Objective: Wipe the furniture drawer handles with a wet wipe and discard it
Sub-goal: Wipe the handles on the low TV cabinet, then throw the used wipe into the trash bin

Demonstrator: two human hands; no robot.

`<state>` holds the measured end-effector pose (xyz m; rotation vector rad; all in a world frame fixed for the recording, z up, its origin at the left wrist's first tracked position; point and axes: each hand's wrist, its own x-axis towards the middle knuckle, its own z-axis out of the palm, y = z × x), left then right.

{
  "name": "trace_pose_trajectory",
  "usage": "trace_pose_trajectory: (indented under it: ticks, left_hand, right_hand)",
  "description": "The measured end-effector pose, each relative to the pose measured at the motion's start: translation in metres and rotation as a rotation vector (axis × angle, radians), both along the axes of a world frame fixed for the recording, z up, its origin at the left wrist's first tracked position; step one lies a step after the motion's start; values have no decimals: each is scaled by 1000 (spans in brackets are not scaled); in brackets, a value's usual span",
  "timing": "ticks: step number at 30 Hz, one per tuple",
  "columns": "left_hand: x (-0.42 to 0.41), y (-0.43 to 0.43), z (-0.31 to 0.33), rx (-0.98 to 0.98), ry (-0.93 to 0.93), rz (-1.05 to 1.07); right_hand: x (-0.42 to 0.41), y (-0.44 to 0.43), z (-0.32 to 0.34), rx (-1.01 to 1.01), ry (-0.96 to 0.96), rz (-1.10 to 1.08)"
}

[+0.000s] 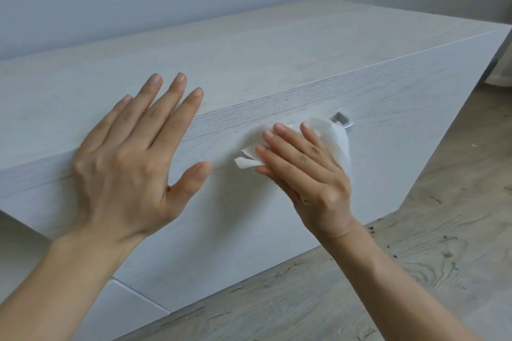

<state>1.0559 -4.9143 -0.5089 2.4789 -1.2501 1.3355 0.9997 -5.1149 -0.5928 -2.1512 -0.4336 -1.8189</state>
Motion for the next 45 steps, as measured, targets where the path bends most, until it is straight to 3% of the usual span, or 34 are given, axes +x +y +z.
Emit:
trace_pose_trajectory:
  ticks: [7,12,17,20,24,30,33,36,40,45]
  left_hand:
    - [1,1,0,6,-10,21]
    - [1,0,-1,4,-12,25]
    - [-1,2,2,22,28,24]
    - [-3,1,2,26,56,43]
    - [-4,5,6,75,104,28]
    - [-13,11,20,183,321,30]
    - [-19,29,37,314,443,20]
    - [-26,74,64,412,498,67]
    - [-43,143,148,334,580,230]
    - [-72,251,290,175,643,342]
  right_hand:
    - [-13,-36,0,72,-6,-135]
    - [-7,-20,8,-160,61,-11]
    - [-15,-32,0,32,1,-131]
    - [-1,-3,1,-79,-15,-56]
    - [-10,-14,1,-264,102,-21]
    - [-61,-70,24,-181,477,-162]
    - [-81,-75,62,-125,673,-181]
    - [-95,-60,118,59,820,-175]
    - [-84,-8,254,251,821,-4]
    - [-34,141,467,551,534,167]
